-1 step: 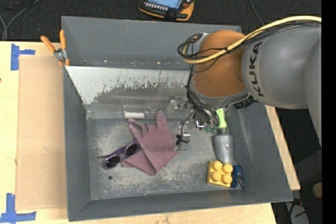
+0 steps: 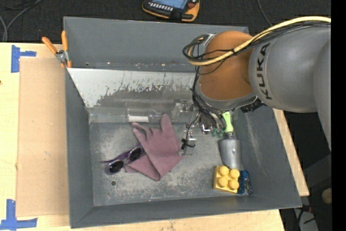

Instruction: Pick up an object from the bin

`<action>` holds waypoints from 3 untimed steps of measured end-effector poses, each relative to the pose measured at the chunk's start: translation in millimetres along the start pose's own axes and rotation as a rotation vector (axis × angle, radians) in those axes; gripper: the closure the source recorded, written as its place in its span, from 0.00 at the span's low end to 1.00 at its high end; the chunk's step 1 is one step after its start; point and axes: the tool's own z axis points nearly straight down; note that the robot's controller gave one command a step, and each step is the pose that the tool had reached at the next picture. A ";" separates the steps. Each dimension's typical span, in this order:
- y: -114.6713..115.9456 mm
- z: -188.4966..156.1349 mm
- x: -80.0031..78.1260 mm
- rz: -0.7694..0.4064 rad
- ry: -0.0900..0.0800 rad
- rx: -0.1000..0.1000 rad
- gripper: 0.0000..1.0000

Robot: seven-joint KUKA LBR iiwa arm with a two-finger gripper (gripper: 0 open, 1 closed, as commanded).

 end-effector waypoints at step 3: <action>41.1 33.5 12.5 -0.011 -0.004 0.002 0.00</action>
Offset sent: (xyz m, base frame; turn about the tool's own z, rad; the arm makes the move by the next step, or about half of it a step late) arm -0.0655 0.0314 0.0260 -0.1118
